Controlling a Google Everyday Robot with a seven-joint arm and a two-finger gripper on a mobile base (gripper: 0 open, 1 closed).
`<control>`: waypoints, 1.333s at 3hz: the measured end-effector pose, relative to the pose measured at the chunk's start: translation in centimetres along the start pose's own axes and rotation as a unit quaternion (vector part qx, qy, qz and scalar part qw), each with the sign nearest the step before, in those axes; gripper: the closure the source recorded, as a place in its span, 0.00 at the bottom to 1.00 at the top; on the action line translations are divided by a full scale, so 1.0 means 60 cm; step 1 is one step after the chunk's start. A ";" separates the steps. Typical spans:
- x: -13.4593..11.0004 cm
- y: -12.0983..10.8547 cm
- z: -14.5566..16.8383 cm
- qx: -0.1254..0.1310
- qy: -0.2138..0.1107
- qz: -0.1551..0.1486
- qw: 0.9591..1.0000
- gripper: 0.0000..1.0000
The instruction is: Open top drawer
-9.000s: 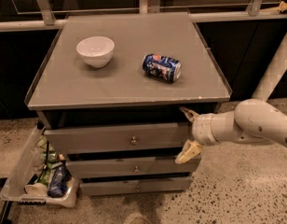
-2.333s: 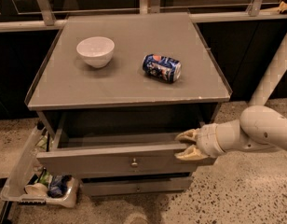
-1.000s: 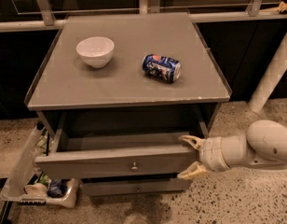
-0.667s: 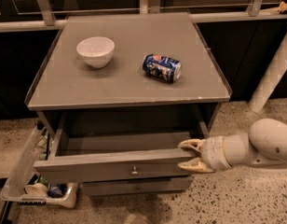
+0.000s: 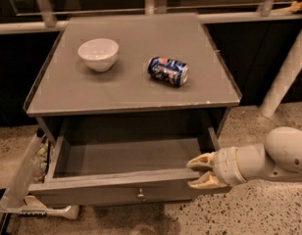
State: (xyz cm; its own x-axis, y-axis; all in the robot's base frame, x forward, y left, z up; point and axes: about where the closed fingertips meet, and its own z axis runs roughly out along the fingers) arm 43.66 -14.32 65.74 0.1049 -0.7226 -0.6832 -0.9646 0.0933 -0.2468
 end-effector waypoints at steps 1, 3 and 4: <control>-0.003 0.005 -0.004 0.000 -0.002 -0.003 1.000 0.90; -0.004 0.005 -0.004 0.000 -0.002 -0.003 1.000 0.48; -0.004 0.005 -0.004 0.000 -0.002 -0.003 1.000 0.25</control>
Offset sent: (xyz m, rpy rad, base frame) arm -0.0038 0.0000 0.0026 0.0025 -0.0047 0.0040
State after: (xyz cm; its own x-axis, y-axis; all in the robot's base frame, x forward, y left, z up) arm 43.27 -14.32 65.99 0.1111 -0.7204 -0.6846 -0.9638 0.0899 -0.2510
